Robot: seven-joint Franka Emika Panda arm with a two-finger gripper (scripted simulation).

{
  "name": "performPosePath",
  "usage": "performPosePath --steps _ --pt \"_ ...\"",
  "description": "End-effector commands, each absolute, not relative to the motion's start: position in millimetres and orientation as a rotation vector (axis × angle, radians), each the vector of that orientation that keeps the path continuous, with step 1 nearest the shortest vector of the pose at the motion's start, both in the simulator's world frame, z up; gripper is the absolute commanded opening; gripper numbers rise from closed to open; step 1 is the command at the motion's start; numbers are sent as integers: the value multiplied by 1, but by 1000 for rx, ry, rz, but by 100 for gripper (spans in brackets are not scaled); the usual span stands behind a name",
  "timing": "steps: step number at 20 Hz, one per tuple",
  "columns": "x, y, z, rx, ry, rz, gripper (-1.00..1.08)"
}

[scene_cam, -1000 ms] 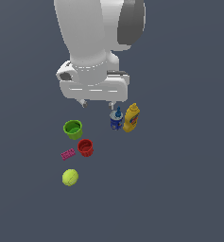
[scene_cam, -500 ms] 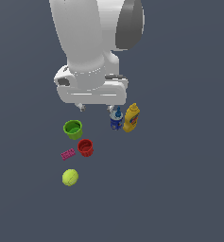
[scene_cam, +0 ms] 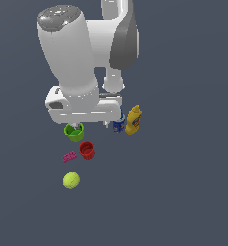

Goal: Pick up a designated object from a clutter of objects.

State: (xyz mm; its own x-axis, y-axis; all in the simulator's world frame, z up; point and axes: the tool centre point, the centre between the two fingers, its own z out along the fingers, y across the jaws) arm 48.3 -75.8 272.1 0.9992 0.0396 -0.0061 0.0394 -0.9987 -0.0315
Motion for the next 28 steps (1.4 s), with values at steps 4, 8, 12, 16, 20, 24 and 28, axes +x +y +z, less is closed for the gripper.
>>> performPosePath --steps 4,8,12,16,20,24,28 --pt "79 -96 243 -3111 -249 7 100" --pt "100 -111 219 -3103 -389 6 100" --pt "119 -127 193 -3087 -528 5 100" --pt "135 -143 164 -3065 -666 4 100" --pt "147 -157 138 -3039 -785 2 100" --pt "154 -168 117 -3016 -874 1 100" --pt "159 -176 102 -2999 -935 1 100"
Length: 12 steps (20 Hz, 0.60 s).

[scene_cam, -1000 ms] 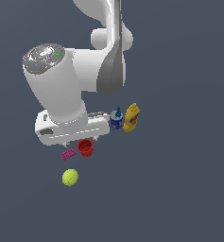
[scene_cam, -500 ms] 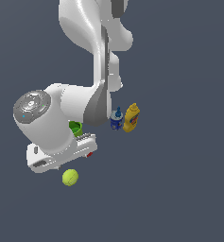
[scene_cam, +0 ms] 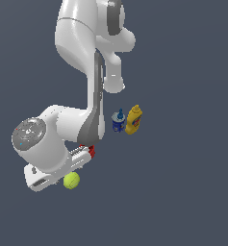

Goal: Pick up a designated object from a clutter of objects.

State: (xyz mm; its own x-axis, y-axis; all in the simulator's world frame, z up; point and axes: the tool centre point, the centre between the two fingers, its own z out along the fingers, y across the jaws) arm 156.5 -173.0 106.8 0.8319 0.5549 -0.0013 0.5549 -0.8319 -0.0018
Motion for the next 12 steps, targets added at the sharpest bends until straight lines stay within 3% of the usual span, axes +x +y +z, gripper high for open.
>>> performPosePath --steps 1,12 --pt "159 -177 99 -2995 -946 0 100" --pt "160 -180 85 -2987 -971 2 100"
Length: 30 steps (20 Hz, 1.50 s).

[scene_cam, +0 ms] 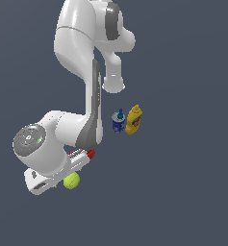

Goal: Pick up a designated object from a clutter of objects.

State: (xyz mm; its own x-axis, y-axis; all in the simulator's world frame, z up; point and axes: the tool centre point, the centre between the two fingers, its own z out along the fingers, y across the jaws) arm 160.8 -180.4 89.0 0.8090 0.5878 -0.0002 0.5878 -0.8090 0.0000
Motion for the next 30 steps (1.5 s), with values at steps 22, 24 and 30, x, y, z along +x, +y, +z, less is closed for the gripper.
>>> performPosePath --steps 22,24,30 --pt "161 -180 41 2986 977 0 -100" --pt "161 -180 41 2986 977 0 -100" --pt "160 -180 43 2987 977 -2 -100"
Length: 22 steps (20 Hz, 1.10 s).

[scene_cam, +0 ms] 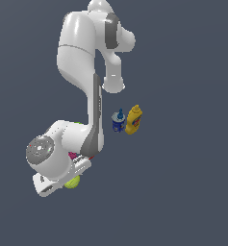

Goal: Pick up a designated object from a clutter of objects.

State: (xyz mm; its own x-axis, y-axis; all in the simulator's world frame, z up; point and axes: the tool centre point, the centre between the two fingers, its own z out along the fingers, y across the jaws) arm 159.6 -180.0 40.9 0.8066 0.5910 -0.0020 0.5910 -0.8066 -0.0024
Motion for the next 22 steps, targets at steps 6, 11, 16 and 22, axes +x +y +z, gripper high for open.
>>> performPosePath --steps 6,11,16,22 --pt "153 -176 57 -2985 -977 2 -100" --pt "142 -169 78 -2985 -977 2 -100" --pt "125 -159 111 -2985 -977 2 -100" --pt "101 -144 160 -2986 -977 2 -100"
